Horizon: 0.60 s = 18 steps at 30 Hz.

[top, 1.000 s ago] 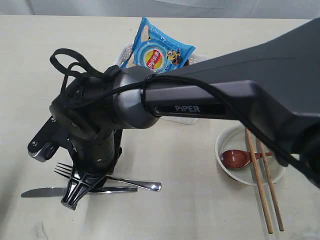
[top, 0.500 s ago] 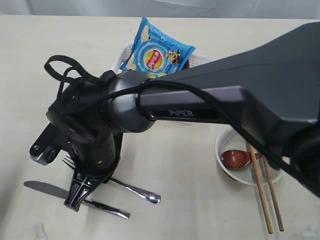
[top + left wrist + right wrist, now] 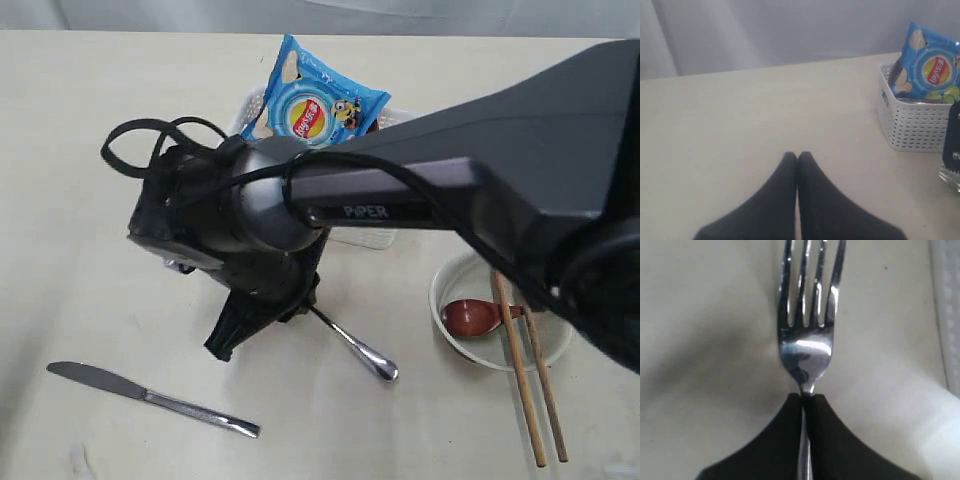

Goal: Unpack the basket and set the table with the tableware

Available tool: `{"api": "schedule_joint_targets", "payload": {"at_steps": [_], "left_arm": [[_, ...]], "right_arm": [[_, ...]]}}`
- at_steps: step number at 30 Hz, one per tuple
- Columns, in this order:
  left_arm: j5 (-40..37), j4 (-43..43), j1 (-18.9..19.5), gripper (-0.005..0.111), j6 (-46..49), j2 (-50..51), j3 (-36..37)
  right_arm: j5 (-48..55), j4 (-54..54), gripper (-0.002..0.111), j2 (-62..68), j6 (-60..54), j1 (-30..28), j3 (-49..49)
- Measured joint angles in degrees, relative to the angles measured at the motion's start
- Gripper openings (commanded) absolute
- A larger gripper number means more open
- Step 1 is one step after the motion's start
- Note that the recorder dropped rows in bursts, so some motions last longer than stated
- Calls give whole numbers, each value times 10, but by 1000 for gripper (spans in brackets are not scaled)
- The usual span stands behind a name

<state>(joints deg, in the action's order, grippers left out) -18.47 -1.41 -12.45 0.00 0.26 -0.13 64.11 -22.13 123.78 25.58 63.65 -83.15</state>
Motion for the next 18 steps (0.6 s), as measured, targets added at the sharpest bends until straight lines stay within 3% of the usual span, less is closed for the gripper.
{"api": "schedule_joint_targets", "payload": {"at_steps": [10, 18], "left_arm": [[0, 0, 0, 0, 0, 0, 0], [0, 0, 0, 0, 0, 0, 0]], "right_arm": [[-132, 109, 0, -135, 61, -77, 144], [-210, 284, 0, -153, 5, -144, 203]]}}
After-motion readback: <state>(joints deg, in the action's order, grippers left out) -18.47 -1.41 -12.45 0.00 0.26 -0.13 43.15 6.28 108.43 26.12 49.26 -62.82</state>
